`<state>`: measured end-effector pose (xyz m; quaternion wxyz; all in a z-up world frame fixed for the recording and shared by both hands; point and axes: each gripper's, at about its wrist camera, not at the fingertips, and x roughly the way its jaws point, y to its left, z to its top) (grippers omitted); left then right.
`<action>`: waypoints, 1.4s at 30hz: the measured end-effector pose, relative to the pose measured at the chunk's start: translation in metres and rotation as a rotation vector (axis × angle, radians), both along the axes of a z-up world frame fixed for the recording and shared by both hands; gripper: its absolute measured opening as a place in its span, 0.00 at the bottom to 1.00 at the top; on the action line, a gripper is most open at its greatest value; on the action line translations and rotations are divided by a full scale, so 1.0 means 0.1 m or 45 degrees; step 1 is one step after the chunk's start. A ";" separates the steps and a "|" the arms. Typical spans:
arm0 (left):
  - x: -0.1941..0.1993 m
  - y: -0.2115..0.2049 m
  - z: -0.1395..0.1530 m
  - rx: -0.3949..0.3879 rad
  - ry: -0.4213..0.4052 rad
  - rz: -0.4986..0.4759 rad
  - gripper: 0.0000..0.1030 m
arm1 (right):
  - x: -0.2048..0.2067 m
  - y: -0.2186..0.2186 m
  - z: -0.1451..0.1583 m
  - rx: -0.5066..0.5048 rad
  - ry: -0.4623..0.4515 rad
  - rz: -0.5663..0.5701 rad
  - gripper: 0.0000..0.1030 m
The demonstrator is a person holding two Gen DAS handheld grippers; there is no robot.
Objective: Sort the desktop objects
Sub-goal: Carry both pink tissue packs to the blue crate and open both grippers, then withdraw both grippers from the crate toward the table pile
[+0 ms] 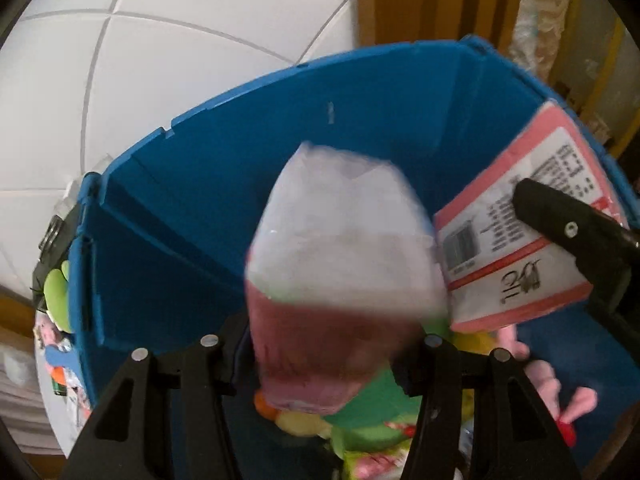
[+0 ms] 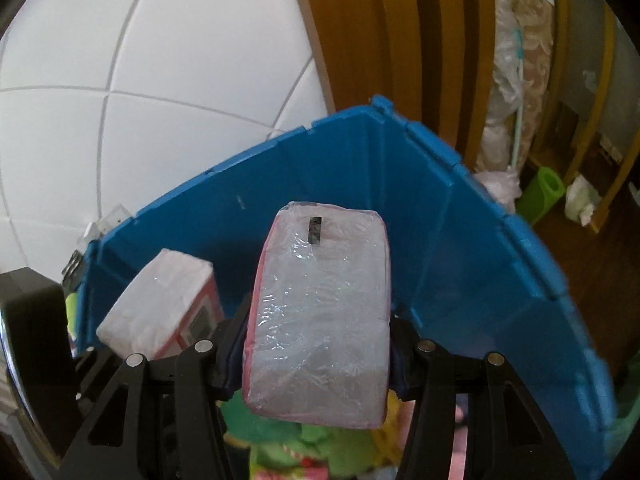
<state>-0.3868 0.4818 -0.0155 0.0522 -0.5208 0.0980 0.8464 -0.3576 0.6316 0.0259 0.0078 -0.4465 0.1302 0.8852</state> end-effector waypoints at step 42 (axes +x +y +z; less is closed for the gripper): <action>0.05 0.24 -0.34 -0.087 -0.134 -0.064 0.60 | -0.40 0.11 -0.82 0.044 -0.360 0.000 1.00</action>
